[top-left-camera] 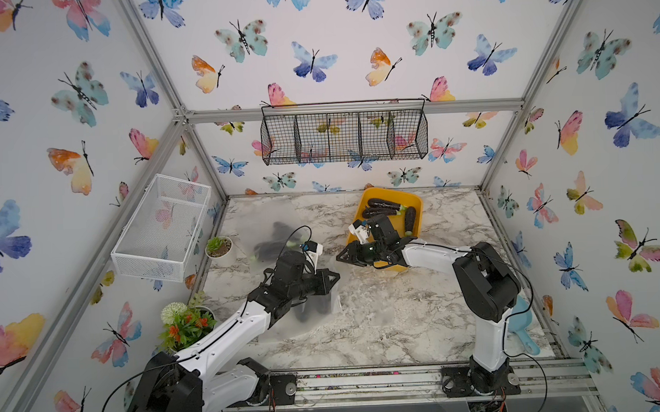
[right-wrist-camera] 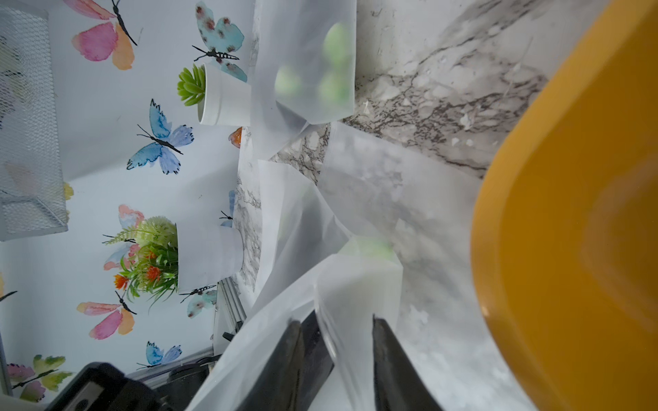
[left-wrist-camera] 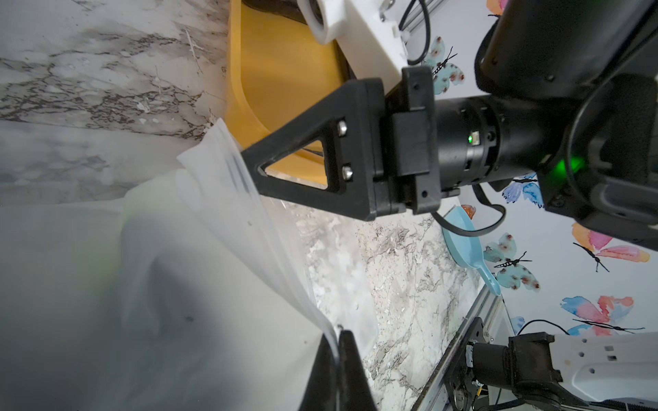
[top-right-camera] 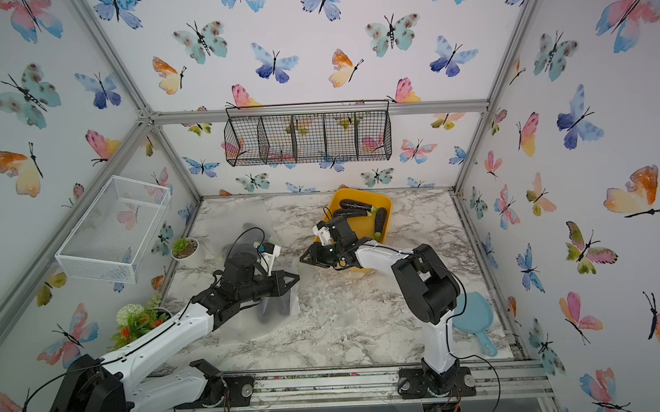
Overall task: Place the eggplant in a zip-top bag and seal the zipper
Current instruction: Adjust the zipper food storage bag in the zipper food storage bag.
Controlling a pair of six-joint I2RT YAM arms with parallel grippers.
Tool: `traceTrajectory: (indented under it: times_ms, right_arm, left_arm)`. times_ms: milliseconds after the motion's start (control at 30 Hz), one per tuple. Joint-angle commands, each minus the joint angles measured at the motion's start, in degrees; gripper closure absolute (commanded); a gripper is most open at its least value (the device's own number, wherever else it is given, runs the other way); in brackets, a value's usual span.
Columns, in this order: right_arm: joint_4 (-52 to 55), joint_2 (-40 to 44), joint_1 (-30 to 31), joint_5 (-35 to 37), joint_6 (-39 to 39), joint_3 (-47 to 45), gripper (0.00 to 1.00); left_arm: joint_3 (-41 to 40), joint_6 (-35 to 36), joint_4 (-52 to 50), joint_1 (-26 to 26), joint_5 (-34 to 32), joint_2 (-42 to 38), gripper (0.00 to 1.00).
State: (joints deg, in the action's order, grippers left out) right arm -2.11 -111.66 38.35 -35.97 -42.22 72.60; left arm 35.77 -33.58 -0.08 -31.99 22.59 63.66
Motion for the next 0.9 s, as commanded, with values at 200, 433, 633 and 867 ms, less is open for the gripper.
traceTrajectory:
  times_ms: [200,433,633,867]
  right_arm:
    - [-1.5,3.8,0.0,7.6,-3.6,-0.1,0.96]
    - [-11.0,4.1,-1.7,10.8,-14.1,-1.9,0.96]
    - [-12.1,2.6,-1.7,14.1,-20.5,-2.4,0.96]
    - [-12.6,0.8,-1.7,15.7,-26.6,-0.1,0.96]
  left_arm:
    - [4.8,3.6,-2.0,-2.1,-1.1,3.1,0.99]
    - [4.8,4.0,-6.2,-7.6,-9.8,1.4,0.3]
    - [1.0,4.6,-11.7,-17.5,-31.8,-4.0,0.33]
    - [6.6,6.8,-10.3,-31.0,-49.6,8.4,0.29]
